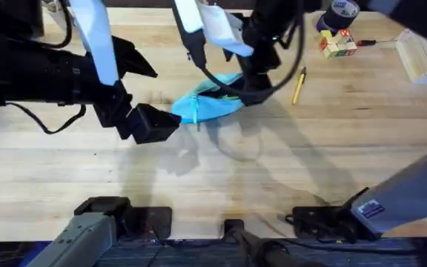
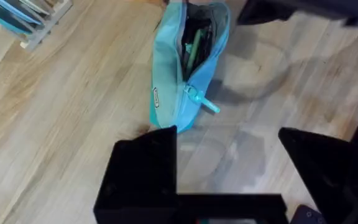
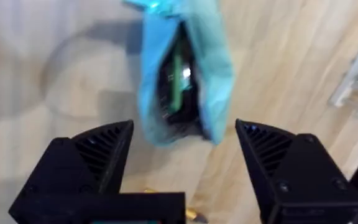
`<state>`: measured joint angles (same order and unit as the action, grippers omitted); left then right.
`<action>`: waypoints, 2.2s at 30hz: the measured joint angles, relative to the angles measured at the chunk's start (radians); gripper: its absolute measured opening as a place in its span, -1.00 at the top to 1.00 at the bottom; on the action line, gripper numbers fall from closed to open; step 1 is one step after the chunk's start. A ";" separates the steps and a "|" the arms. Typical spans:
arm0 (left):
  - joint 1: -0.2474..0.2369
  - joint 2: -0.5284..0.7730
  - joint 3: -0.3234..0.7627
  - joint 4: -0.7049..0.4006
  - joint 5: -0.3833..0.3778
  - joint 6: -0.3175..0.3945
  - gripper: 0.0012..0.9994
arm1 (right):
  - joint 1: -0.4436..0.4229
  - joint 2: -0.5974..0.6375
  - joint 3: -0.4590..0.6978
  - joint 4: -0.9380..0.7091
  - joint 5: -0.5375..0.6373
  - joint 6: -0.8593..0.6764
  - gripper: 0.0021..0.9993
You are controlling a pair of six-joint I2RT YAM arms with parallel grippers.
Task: Unzip the bag, pick up the pens from the table one at a time and place them inside, then zip the bag closed.
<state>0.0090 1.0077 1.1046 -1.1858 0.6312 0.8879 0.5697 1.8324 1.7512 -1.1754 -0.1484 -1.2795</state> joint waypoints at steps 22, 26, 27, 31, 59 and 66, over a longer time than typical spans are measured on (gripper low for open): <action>0.000 0.000 0.000 0.000 0.000 0.000 -0.99 | -0.336 -0.232 0.000 -0.028 -0.072 0.300 -0.99; 0.000 0.000 0.000 0.000 0.000 0.000 -0.99 | -0.441 -0.232 0.000 -0.017 -0.093 0.455 -0.99; 0.000 0.000 0.000 0.000 0.000 0.000 -0.99 | -0.466 -0.232 0.000 -0.017 -0.097 0.503 -0.99; 0.000 0.000 0.000 0.000 0.000 0.000 -0.99 | -0.540 -0.231 -0.001 -0.023 -0.104 0.683 -0.99; 0.000 0.000 0.000 0.000 0.000 0.000 -0.99 | -0.570 -0.231 -0.001 -0.079 -0.130 0.970 -0.99; 0.000 0.000 0.000 0.000 0.000 0.000 -0.99 | -0.570 -0.231 -0.003 -0.061 -0.129 0.989 -0.99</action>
<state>0.0090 1.0077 1.1046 -1.1858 0.6312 0.8879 -0.0006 1.6012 1.7479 -1.2365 -0.2775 -0.2903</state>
